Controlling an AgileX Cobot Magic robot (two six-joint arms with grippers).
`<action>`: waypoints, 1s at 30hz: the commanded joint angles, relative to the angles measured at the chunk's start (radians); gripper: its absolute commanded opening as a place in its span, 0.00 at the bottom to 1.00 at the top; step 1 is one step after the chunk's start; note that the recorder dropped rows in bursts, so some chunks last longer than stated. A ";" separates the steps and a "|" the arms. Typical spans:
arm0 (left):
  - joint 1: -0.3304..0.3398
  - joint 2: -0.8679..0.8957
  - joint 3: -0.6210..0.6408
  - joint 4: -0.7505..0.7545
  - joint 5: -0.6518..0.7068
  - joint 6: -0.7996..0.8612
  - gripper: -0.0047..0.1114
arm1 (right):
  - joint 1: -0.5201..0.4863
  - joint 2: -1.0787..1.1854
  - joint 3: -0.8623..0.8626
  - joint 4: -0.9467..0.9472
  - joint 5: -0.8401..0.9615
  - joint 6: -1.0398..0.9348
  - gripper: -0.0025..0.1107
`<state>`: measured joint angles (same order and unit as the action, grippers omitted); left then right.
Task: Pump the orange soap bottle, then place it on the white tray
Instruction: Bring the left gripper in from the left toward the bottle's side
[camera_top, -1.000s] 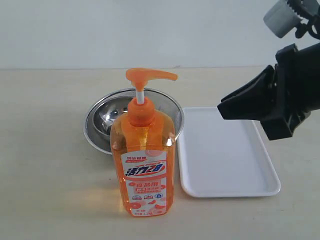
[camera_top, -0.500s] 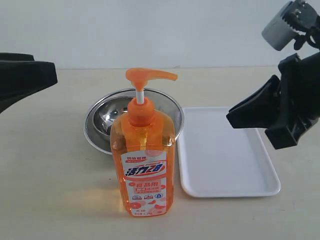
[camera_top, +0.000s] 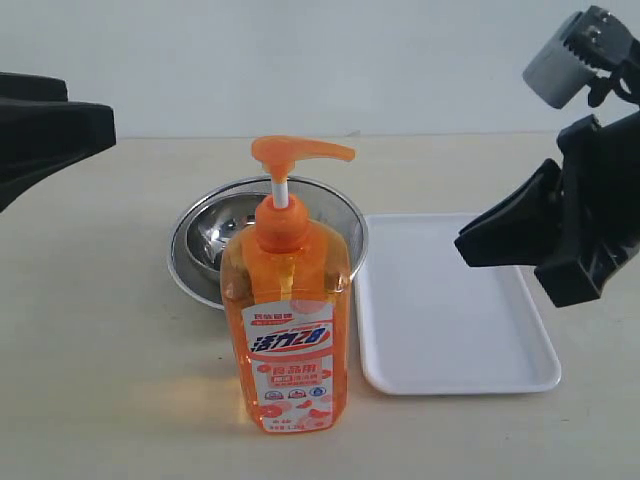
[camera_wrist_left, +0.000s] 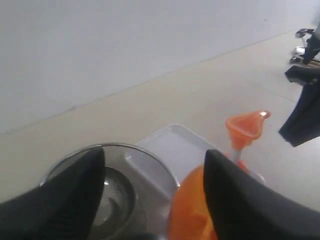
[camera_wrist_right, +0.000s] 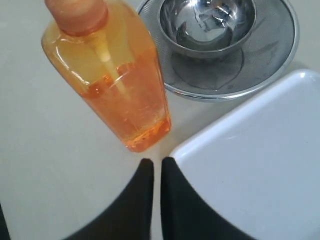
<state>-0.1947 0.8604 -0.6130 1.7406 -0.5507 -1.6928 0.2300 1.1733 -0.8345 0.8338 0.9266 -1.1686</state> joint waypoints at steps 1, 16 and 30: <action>0.004 0.009 -0.005 0.004 0.090 0.191 0.52 | 0.002 0.002 -0.003 -0.006 0.005 0.001 0.02; 0.004 0.059 0.021 0.004 0.206 0.580 0.52 | 0.002 0.038 -0.003 -0.066 -0.002 -0.026 0.02; 0.004 0.166 0.119 0.004 0.024 0.587 0.51 | 0.002 0.174 -0.003 -0.058 -0.049 -0.041 0.02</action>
<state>-0.1939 1.0235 -0.5076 1.7472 -0.4614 -1.1032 0.2300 1.3252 -0.8345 0.7703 0.8932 -1.1999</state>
